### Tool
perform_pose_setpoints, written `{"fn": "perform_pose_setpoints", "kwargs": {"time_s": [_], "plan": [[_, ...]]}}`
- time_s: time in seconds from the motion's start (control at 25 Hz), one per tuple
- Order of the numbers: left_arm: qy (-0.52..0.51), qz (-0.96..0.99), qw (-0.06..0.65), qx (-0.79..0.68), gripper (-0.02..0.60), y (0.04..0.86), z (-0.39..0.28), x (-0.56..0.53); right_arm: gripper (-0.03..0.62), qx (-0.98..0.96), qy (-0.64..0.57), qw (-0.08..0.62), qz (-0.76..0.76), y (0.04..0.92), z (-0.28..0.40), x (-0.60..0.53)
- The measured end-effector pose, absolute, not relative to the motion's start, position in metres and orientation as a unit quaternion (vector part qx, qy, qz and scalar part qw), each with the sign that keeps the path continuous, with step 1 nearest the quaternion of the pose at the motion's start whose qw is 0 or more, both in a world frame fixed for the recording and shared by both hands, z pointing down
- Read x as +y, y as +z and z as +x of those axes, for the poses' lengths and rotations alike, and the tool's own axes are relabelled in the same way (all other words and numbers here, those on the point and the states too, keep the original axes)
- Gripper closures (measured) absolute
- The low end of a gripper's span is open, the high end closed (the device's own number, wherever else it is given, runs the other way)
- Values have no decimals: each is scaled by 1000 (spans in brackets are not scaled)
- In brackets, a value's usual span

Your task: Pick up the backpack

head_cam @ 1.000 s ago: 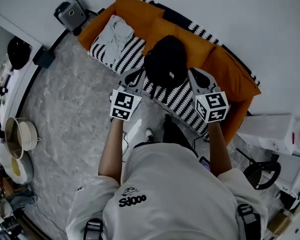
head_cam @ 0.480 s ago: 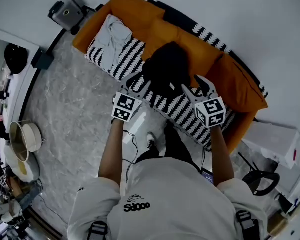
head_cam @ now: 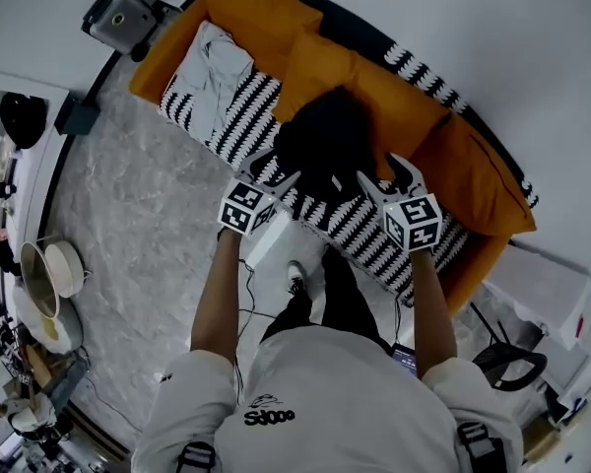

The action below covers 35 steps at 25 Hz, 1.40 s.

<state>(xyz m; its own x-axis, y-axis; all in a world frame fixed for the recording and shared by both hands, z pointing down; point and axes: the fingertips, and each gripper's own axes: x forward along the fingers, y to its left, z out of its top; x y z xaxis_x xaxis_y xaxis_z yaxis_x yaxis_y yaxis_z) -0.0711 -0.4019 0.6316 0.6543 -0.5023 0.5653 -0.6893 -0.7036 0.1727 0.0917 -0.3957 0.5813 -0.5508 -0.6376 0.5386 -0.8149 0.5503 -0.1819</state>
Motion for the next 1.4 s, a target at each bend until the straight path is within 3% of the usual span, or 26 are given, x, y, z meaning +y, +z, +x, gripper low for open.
{"fn": "perform_pose_setpoints", "kwargs": {"time_s": [0.44,0.68,1.4], "plan": [[265,879,232,-322,295,708,-69,-459,315,-842,262,216,419,663,100,-442],[226,874,297,-312,264,763,-60,-489,315,-839,304,204,403,714,104,-462],[271,893,280,-223,216,848,-50,-543,315,-828,368,223,360,787,99,-479]]}}
